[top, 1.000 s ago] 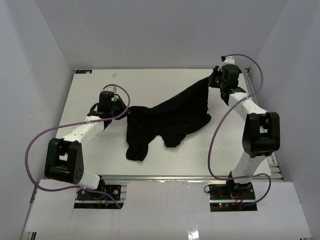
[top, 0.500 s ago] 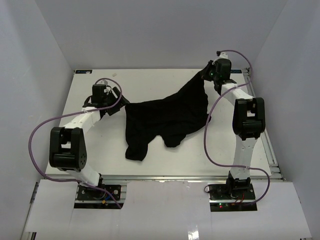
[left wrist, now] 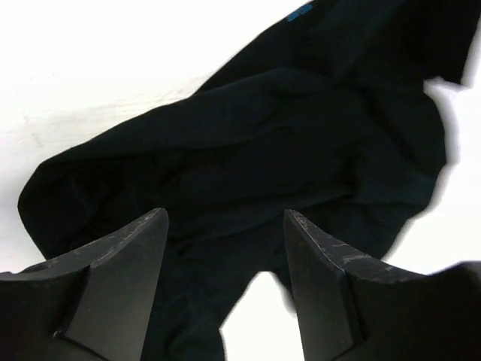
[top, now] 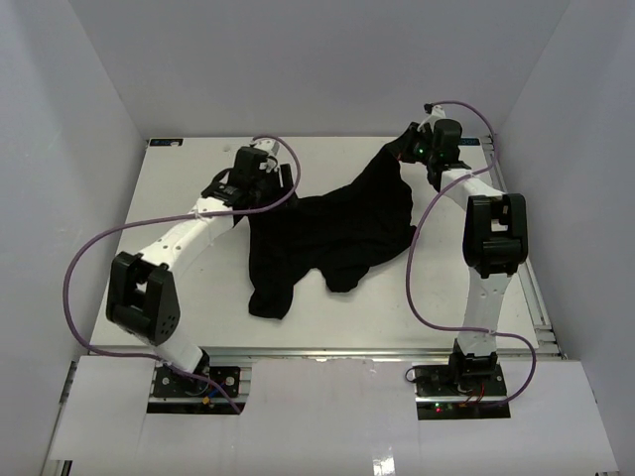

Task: Fold and stack the t-shirts
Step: Flatten out the tshirt

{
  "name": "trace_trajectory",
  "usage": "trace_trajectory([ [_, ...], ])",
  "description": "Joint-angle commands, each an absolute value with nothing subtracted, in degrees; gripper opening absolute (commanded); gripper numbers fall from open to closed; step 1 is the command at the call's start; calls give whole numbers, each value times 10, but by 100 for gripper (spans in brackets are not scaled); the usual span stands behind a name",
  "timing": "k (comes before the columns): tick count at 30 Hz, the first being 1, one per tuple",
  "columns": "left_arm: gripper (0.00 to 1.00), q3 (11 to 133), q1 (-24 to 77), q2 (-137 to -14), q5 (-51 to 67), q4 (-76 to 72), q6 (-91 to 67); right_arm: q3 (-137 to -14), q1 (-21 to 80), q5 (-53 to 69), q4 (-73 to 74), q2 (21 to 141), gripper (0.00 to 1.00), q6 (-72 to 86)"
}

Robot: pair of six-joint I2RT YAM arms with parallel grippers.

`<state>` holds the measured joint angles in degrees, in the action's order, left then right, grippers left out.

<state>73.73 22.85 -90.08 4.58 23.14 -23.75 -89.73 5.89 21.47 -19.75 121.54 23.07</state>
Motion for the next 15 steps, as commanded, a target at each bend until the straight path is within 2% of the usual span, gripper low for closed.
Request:
trace_trajectory([
  [1, 74, 782, 256, -958, -75, 309, -181, -892, 53, 255, -236, 1191, 6, 220],
  [6, 72, 817, 264, -1013, -162, 328, -144, -885, 49, 263, -235, 1185, 6, 221],
  [15, 70, 855, 272, -1080, -199, 345, -87, -882, 46, 266, -227, 1179, 6, 219],
])
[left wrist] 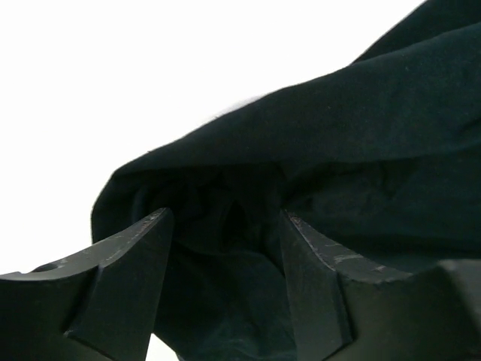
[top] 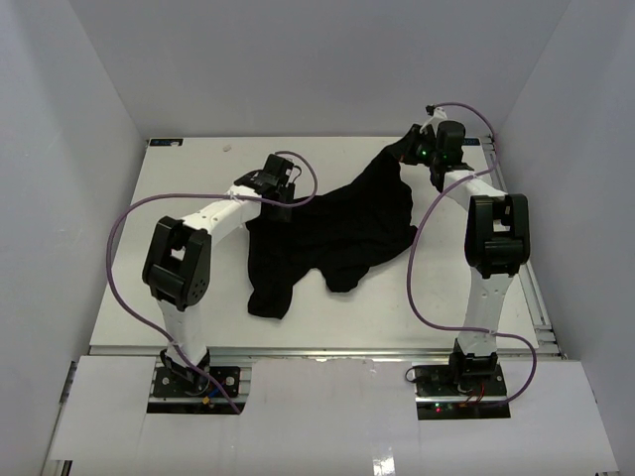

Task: Fold and stack the t-shirts
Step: Flatten out the tshirt

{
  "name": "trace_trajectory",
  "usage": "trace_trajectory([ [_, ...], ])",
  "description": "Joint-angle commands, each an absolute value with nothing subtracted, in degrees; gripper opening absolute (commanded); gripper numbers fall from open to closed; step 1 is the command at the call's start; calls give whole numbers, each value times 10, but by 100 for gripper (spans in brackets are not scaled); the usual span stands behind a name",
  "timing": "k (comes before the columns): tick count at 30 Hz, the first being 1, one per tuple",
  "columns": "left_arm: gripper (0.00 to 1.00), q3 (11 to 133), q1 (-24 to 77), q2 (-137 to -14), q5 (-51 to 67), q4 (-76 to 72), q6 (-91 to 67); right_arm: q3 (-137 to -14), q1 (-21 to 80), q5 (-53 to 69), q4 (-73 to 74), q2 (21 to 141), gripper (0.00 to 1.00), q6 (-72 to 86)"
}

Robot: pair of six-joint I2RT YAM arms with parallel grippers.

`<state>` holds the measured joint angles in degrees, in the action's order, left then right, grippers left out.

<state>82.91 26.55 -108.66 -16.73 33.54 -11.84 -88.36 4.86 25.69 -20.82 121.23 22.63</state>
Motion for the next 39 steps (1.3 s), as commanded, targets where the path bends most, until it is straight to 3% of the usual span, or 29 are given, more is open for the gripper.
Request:
trace_trajectory([
  [1, 69, 857, 272, -1084, -203, 345, -84, -881, 46, 266, -226, 1177, 6, 219],
  [16, 48, 856, 273, -1121, -199, 345, -64, -846, 40, 268, -226, 1152, 6, 217],
  [23, 17, 856, 273, -1129, -219, 342, -56, -834, 37, 271, -218, 1135, 6, 210],
  [24, 8, 855, 273, -1128, -219, 342, -56, -832, 35, 271, -216, 1129, 6, 209],
  [31, 8, 822, 266, -1020, -196, 336, -97, -812, 6, 286, -195, 1075, 6, 182],
  [39, 8, 686, 191, -761, -113, 296, -177, -763, -63, 319, -152, 970, 6, 131],
])
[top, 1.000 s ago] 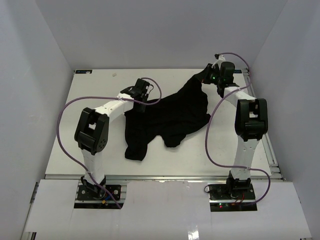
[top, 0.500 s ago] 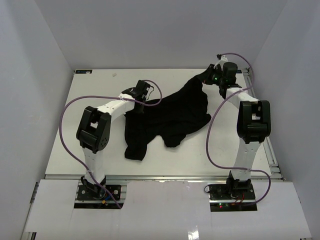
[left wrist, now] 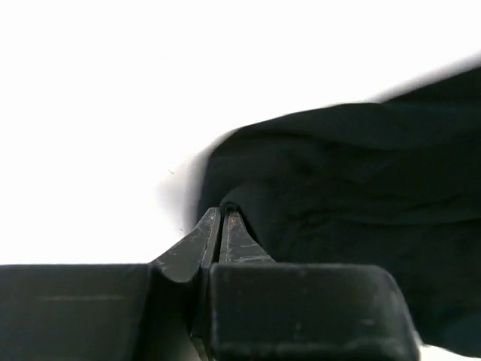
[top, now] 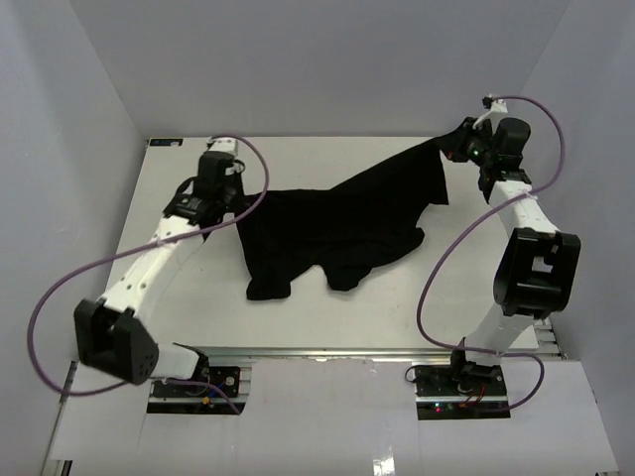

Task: Fold and stack the t-shirts
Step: Flatten out the tshirt

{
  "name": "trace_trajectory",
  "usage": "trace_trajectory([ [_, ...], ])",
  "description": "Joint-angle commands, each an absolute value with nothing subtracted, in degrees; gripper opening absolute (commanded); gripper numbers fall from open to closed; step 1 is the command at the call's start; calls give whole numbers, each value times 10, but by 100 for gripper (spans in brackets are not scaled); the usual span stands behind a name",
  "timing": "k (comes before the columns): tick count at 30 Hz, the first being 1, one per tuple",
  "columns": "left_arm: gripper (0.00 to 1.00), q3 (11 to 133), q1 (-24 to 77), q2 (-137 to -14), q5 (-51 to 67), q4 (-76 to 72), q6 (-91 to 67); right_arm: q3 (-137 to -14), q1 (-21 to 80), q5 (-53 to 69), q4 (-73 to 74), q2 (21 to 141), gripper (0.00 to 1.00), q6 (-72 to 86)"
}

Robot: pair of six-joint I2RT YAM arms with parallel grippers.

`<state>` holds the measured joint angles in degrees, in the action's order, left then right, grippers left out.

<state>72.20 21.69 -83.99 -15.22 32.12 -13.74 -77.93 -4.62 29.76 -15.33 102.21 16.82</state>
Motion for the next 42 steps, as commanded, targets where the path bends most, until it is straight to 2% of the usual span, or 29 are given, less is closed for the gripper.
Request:
trace_trajectory([
  [1, 8, 676, 177, -745, -92, 289, -184, -755, -66, 321, -149, 958, 6, 125],
  [6, 8, 631, 153, -658, -26, 251, -199, -716, -86, 319, -135, 889, 6, 108],
  [16, 7, 615, 129, -584, -30, 272, -187, -684, -178, 313, -104, 748, 6, 87],
  [26, 8, 615, 129, -485, 44, 312, -197, -653, -207, 291, -100, 575, 6, 76],
  [31, 8, 653, 129, -451, 93, 321, -213, -707, -207, 260, -95, 556, 6, 86],
  [42, 8, 746, 129, -406, 63, 341, -243, -854, -207, 222, -102, 562, 6, 87],
])
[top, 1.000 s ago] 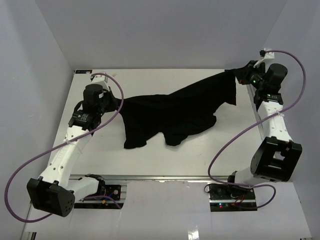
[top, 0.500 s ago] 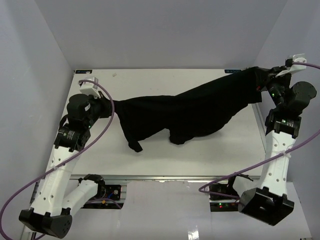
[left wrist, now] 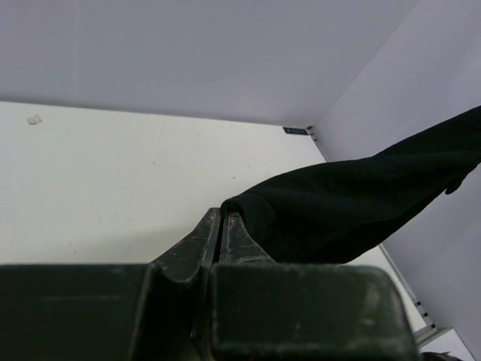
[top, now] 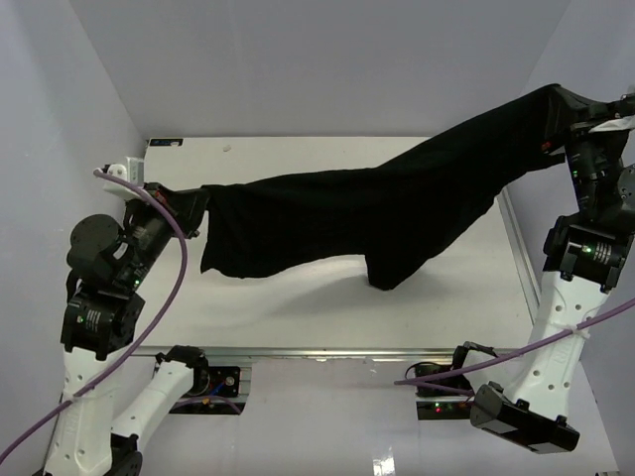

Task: Fold and stack the t-shirts
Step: Flatten out the tshirt

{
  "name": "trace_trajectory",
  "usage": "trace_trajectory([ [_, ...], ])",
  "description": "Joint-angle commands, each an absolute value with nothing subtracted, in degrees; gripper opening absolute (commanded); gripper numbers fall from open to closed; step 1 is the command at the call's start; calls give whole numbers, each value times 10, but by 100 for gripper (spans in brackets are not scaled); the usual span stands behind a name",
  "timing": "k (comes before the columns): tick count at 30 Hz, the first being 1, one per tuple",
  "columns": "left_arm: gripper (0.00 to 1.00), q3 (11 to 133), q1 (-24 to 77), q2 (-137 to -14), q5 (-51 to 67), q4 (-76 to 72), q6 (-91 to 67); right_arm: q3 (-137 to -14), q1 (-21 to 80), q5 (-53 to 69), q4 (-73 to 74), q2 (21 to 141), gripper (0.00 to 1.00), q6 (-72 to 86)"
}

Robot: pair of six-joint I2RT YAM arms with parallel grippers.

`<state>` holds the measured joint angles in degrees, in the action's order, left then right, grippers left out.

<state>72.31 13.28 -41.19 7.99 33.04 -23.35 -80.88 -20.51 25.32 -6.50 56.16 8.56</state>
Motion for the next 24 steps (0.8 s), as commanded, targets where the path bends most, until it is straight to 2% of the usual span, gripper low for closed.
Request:
trace_trajectory([
  [1, 8, 744, 130, -405, 59, 343, -243, -858, -207, 220, -96, 566, 6, 90],
  [8, 8, 625, 129, -450, 38, 300, -238, -739, -207, 231, -103, 603, 6, 98],
  [15, 8, 515, 129, -547, 34, 169, -252, -619, -178, 237, -143, 691, 6, 92],
  [24, 8, 428, 107, -709, 28, 26, -277, -600, -117, 213, -182, 870, 6, 65],
])
